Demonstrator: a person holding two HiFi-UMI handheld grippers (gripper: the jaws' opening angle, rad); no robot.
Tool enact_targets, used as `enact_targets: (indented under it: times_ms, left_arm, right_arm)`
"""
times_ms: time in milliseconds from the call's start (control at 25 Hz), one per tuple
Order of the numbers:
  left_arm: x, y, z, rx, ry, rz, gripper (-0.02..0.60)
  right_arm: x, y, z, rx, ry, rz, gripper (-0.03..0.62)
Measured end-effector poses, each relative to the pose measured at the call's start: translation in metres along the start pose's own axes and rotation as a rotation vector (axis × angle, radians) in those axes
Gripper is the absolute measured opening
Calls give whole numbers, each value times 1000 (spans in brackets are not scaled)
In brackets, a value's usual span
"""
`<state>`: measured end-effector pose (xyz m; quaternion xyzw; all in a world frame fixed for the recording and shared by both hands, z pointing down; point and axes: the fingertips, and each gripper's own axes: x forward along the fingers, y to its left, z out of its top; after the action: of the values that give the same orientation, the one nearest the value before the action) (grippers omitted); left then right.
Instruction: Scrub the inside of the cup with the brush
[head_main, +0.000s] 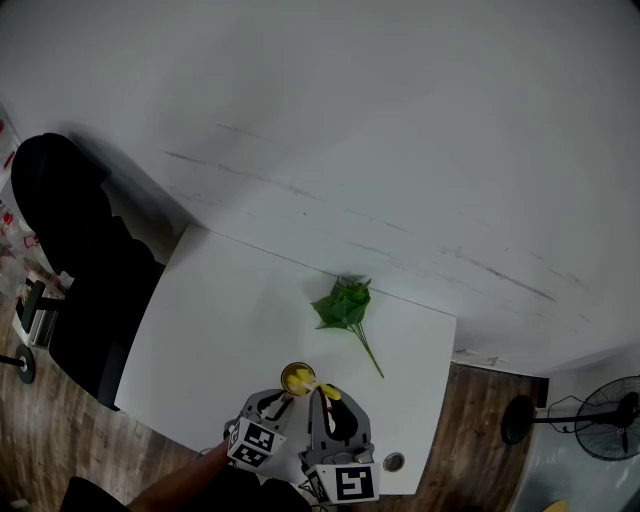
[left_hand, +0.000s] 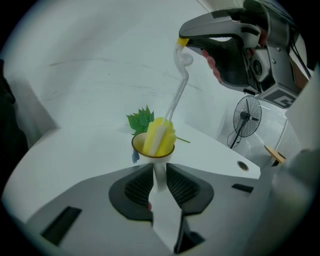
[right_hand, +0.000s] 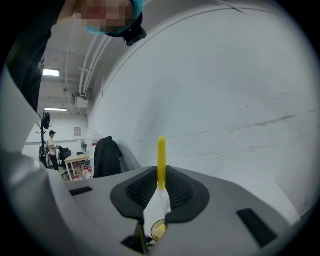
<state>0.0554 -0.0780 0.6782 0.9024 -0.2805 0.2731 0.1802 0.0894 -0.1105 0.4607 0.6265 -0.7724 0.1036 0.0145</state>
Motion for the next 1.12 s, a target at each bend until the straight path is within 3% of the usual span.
enact_targets:
  times_ms: [360,1120]
  left_arm:
    - [2,3,1,0,-9,-1,89]
    - [1,17,1,17,-12,18,81]
  right_arm:
    - [12,-13,-43,-1,94,-20,64]
    - [1,-25,-46,-2,86,-39,66]
